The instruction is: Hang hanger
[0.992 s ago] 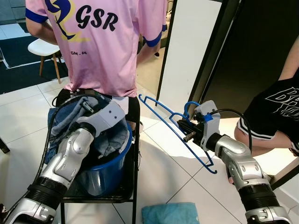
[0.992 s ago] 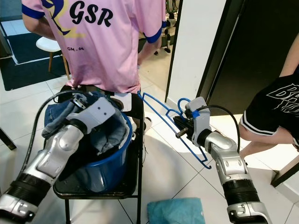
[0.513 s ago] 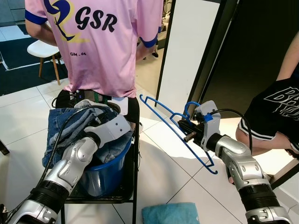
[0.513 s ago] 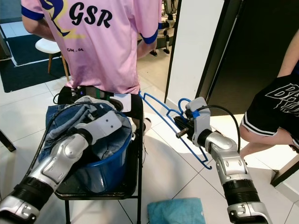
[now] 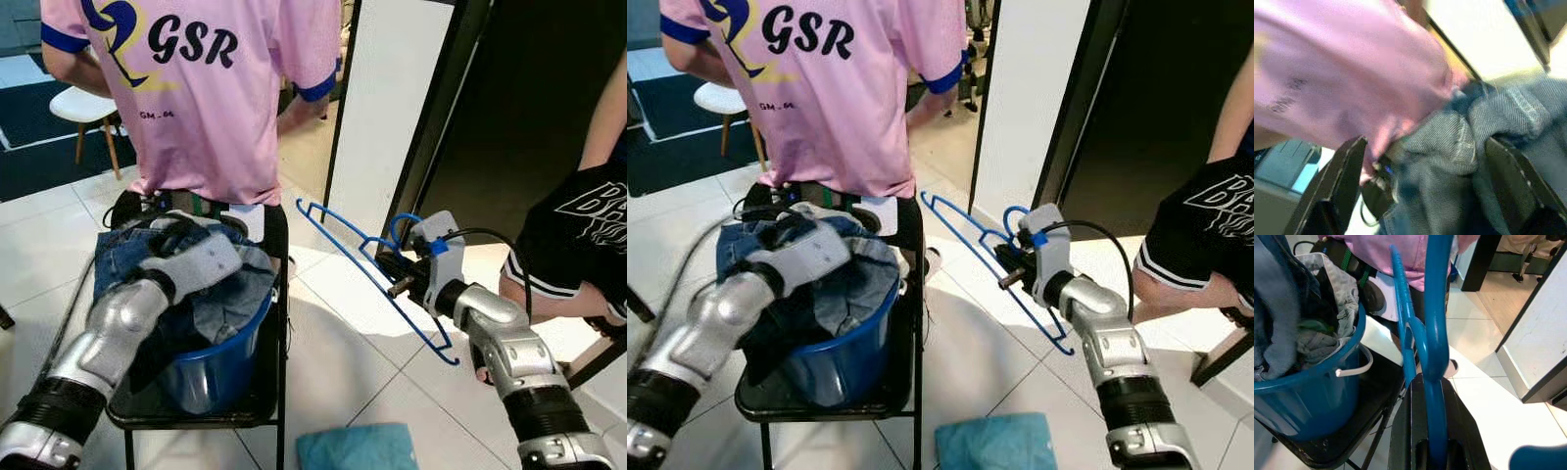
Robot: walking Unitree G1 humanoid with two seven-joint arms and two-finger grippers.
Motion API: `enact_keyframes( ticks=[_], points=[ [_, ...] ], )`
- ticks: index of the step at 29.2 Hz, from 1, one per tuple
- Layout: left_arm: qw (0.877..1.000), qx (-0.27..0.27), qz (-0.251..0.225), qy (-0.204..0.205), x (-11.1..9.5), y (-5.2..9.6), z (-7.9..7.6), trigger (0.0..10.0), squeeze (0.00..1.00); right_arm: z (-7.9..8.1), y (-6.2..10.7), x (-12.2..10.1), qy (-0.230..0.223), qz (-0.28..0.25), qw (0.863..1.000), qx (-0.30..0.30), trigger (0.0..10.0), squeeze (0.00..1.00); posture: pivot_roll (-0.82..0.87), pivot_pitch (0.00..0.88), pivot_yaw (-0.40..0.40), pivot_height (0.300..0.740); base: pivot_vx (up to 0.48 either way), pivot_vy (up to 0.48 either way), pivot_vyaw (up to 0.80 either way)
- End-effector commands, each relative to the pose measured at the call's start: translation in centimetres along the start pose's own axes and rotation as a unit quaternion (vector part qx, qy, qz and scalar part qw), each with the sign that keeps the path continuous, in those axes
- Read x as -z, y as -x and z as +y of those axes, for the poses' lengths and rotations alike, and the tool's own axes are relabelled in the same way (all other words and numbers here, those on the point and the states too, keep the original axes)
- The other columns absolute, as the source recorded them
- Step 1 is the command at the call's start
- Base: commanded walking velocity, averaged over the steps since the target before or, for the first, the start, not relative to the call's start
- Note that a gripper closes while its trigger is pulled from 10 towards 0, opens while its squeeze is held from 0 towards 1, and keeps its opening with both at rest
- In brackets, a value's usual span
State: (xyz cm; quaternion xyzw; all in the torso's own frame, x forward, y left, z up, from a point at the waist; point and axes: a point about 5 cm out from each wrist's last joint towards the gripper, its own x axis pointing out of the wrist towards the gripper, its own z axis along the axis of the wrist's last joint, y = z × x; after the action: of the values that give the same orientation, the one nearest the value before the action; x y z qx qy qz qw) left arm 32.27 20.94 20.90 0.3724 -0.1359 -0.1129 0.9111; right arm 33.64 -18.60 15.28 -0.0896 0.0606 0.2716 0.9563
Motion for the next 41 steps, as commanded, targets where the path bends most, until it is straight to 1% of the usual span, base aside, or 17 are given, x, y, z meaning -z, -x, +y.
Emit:
enact_keyframes(
  ticks=[1,5,8,14,16,19,20,22,24,27,28,29,32,33,35,36,41],
  points=[
    [0.999,-0.025,-0.027,0.026,-1.1,0.6,1.6,10.0,1.0,-0.4,0.1,0.0,-0.002,0.004,1.0,0.009,10.0,0.0,0.09,0.0,-0.049,0.74,0.0,0.0,0.0],
    [0.998,-0.038,-0.034,0.032,-1.3,0.9,2.0,10.0,1.0,-0.4,0.1,0.0,-0.002,0.003,1.0,0.009,10.0,0.0,0.09,0.0,-0.05,0.74,0.0,0.0,0.0],
    [0.99,-0.096,-0.028,0.095,-0.7,2.4,2.6,10.0,1.0,-0.4,0.0,0.0,-0.002,0.003,1.0,0.007,10.0,0.0,0.1,0.0,-0.06,0.74,0.0,0.0,0.0],
    [0.949,-0.229,0.04,0.212,3.0,6.7,3.0,10.0,1.0,-0.3,-0.2,-0.1,0.0,0.004,1.0,0.0,10.0,0.0,0.11,0.0,-0.068,0.74,0.0,0.0,0.0],
    [0.949,-0.229,0.04,0.212,3.0,6.7,3.0,10.0,1.0,-0.3,-0.2,-0.1,0.0,0.004,1.0,0.0,10.0,0.0,0.11,0.0,-0.068,0.74,0.0,0.0,0.0],
    [0.862,-0.358,0.103,0.343,6.2,11.7,2.2,10.0,1.0,-0.5,-0.3,-0.3,0.002,0.003,1.0,0.001,10.0,0.0,0.12,0.0,-0.074,0.74,0.0,0.0,0.0],
    [0.862,-0.358,0.103,0.343,6.2,11.7,2.2,10.0,1.0,-0.5,-0.3,-0.3,0.002,0.003,1.0,0.001,10.0,0.0,0.12,0.0,-0.074,0.74,0.0,0.0,0.0],
    [0.827,-0.384,0.116,0.394,7.3,13.3,1.2,10.0,1.0,-0.6,-0.4,-0.2,0.002,0.003,1.0,0.001,10.0,0.0,0.13,0.0,-0.076,0.74,0.0,0.0,0.0],
    [0.827,-0.384,0.116,0.394,7.3,13.3,1.2,10.0,1.0,-0.6,-0.4,-0.2,0.002,0.003,1.0,0.001,10.0,0.0,0.13,0.0,-0.076,0.74,0.0,0.0,0.0],
    [0.769,-0.416,0.121,0.47,8.4,14.9,-0.2,10.0,1.0,-0.5,-0.5,-0.2,0.005,0.005,1.0,-0.003,10.0,0.0,0.13,0.0,-0.082,0.74,0.0,0.0,0.0],
    [0.769,-0.416,0.121,0.47,8.4,14.9,-0.2,10.0,1.0,-0.5,-0.5,-0.2,0.005,0.005,1.0,-0.003,10.0,0.0,0.13,0.0,-0.082,0.74,0.0,0.0,0.0],
    [0.75,-0.424,0.122,0.493,9.0,15.4,-0.7,10.0,1.0,-0.5,-0.5,-0.2,0.006,0.005,1.0,-0.003,10.0,0.0,0.13,0.0,-0.083,0.74,0.0,0.0,0.0],
    [0.739,-0.428,0.123,0.505,9.3,15.6,-1.0,10.0,1.0,-0.5,-0.5,-0.2,0.006,0.005,1.0,-0.003,10.0,0.0,0.13,0.0,-0.083,0.74,0.0,0.0,0.0],
    [0.72,-0.429,0.119,0.533,9.7,15.6,-1.4,10.0,0.97,-0.6,-0.5,-0.3,0.006,0.005,1.0,-0.002,10.0,0.0,0.13,0.0,-0.083,0.74,0.0,0.0,0.0],
    [0.708,-0.427,0.116,0.55,10.0,15.6,-1.7,10.0,0.97,-0.7,-0.5,-0.3,0.006,0.004,1.0,-0.001,10.0,0.0,0.13,0.0,-0.083,0.74,0.0,0.0,0.0],
    [0.689,-0.427,0.116,0.574,10.4,15.6,-2.1,10.0,0.0,-0.7,-0.4,-0.3,0.006,0.005,1.0,0.001,10.0,0.0,0.12,0.0,-0.086,0.74,0.0,0.0,0.0],
    [0.669,-0.433,0.126,0.591,11.2,15.5,-2.5,10.0,0.0,-0.9,-0.3,-0.3,0.005,0.007,1.0,0.006,10.0,0.0,0.12,0.0,-0.089,0.74,0.0,0.0,0.0]
  ],
)
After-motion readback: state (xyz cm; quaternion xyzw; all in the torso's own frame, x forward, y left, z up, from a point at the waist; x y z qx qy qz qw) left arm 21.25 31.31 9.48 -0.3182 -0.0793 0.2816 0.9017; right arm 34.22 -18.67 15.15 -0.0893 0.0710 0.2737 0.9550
